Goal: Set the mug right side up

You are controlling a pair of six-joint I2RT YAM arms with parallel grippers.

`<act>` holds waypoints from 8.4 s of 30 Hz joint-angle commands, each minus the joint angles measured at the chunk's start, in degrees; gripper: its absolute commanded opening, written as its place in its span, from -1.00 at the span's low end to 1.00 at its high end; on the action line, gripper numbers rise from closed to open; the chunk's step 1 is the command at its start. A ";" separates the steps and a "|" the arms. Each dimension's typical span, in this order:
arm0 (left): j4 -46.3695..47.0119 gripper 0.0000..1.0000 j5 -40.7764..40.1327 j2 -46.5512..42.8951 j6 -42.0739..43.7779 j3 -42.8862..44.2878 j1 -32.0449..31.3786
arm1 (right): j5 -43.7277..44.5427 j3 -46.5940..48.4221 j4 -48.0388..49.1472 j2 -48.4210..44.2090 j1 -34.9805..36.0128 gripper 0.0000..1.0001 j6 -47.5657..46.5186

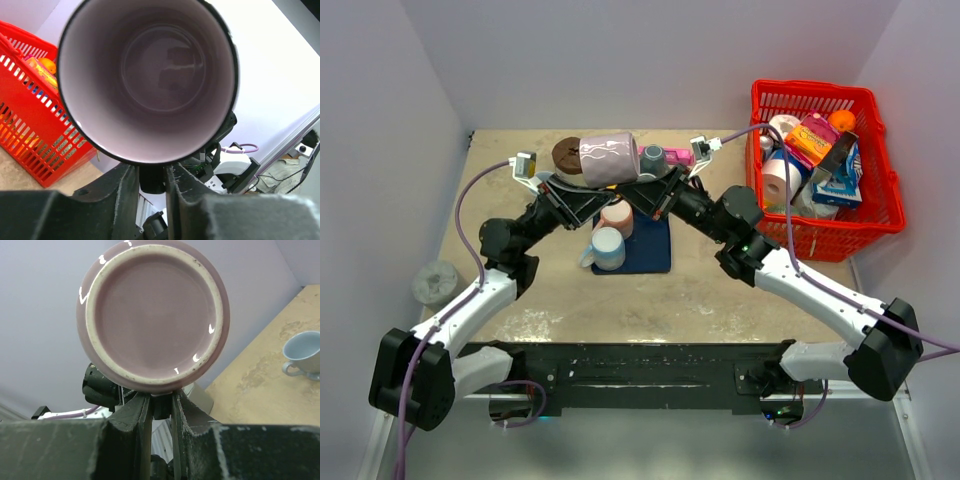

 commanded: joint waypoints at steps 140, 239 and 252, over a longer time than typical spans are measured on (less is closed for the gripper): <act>-80.35 0.99 -19.85 9.73 58.27 15.31 0.77 | 24.11 3.70 -46.80 -8.37 2.95 0.98 -18.77; -40.98 -1.00 -7.99 -12.33 24.97 18.55 -15.50 | 5.03 -5.80 -19.37 -22.88 2.95 0.92 -15.25; -26.31 -1.00 -3.58 -14.70 18.28 15.30 -15.59 | 4.16 -1.13 -16.65 -20.59 2.95 0.31 -14.11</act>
